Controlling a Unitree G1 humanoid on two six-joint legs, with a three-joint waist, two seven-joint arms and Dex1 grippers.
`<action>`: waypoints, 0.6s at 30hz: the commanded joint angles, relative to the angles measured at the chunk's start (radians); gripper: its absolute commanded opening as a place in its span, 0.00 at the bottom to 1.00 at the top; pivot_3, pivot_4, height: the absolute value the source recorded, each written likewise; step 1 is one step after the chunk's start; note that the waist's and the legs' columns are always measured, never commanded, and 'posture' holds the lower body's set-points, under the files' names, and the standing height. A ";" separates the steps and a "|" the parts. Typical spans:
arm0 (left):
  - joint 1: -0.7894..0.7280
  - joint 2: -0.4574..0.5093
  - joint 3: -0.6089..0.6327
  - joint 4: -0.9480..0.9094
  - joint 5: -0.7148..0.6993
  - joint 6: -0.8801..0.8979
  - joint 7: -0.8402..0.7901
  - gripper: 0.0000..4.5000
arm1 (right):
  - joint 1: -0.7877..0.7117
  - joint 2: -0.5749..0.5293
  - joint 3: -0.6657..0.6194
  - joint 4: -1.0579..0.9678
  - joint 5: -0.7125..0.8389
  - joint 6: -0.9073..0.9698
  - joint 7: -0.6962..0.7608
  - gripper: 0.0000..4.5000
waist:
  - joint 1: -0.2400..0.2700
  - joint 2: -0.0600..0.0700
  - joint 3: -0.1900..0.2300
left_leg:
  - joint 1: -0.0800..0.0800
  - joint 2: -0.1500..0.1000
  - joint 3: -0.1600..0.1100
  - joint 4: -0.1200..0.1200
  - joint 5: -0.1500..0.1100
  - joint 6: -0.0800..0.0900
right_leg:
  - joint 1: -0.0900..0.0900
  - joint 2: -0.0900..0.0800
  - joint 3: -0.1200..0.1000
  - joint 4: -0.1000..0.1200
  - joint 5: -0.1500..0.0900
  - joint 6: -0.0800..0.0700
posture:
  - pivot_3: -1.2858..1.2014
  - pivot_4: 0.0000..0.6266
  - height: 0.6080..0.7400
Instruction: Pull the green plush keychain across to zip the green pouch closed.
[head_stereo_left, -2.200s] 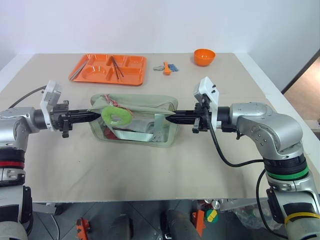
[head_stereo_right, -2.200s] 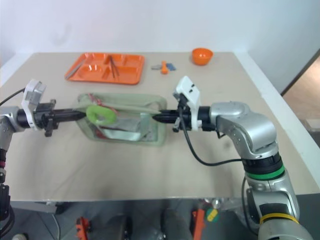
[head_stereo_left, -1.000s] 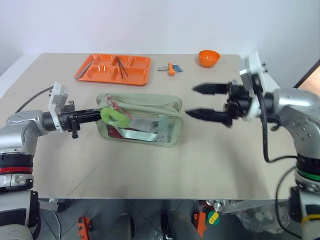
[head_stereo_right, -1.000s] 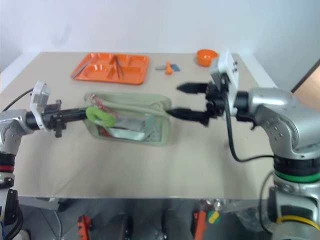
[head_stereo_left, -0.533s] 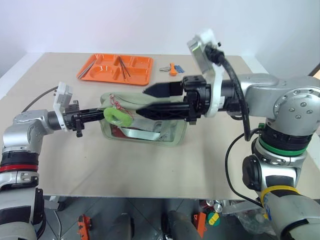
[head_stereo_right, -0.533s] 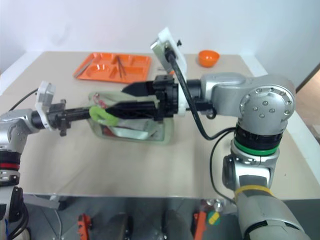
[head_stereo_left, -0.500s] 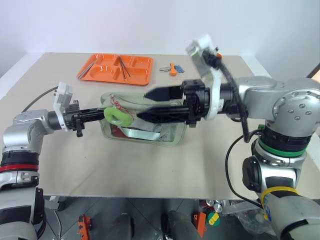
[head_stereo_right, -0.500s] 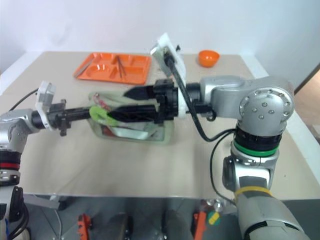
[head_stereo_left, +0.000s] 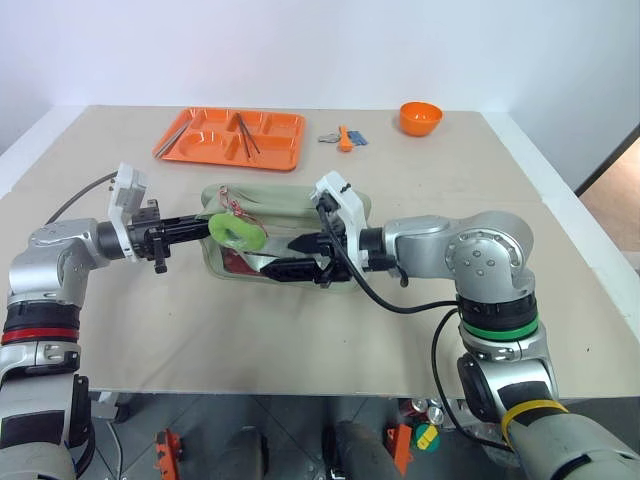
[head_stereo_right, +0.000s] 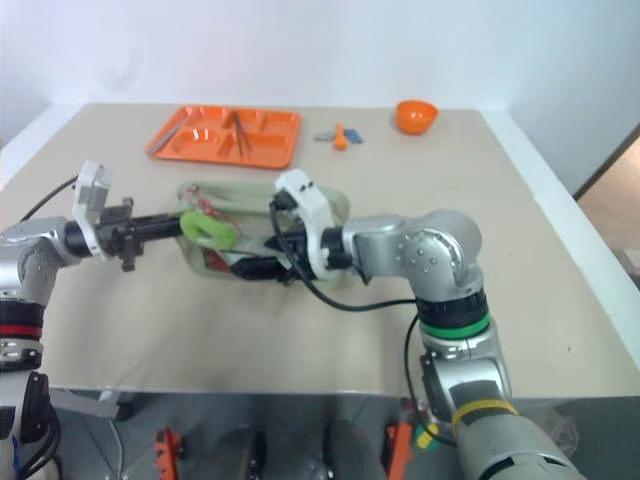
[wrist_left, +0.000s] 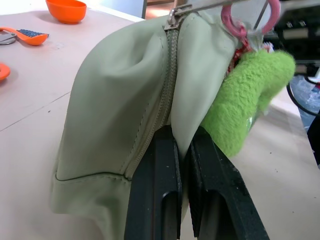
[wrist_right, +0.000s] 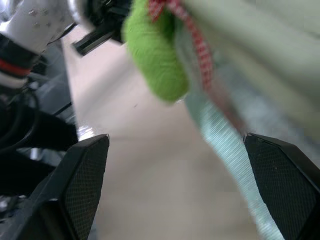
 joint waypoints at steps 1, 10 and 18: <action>-0.019 -0.006 -0.011 -0.004 0.000 -0.002 -0.005 0.00 | -0.056 -0.013 -0.013 0.005 -0.033 -0.057 0.042 0.99 | 0.000 0.000 0.000 | 0.000 0.000 0.000 0.000 0.000 0.000 | 0.000 0.000 0.000 0.000 0.000 0.000 | 0.52 0.24 1.00; -0.010 -0.010 -0.008 -0.012 -0.002 0.000 -0.003 0.00 | -0.093 0.055 0.056 0.042 -0.110 -0.116 0.083 0.99 | -0.001 0.000 0.000 | 0.000 0.001 0.000 -0.001 0.000 0.000 | -0.001 0.001 0.000 0.000 0.000 -0.001 | 0.52 0.24 1.00; -0.012 -0.012 -0.005 -0.010 -0.001 -0.004 0.001 0.00 | -0.111 0.080 0.090 0.094 -0.178 -0.177 0.127 0.94 | -0.001 0.000 0.000 | 0.000 0.000 0.000 -0.001 0.000 0.000 | 0.000 0.000 0.000 0.000 0.000 0.000 | 0.52 0.24 1.00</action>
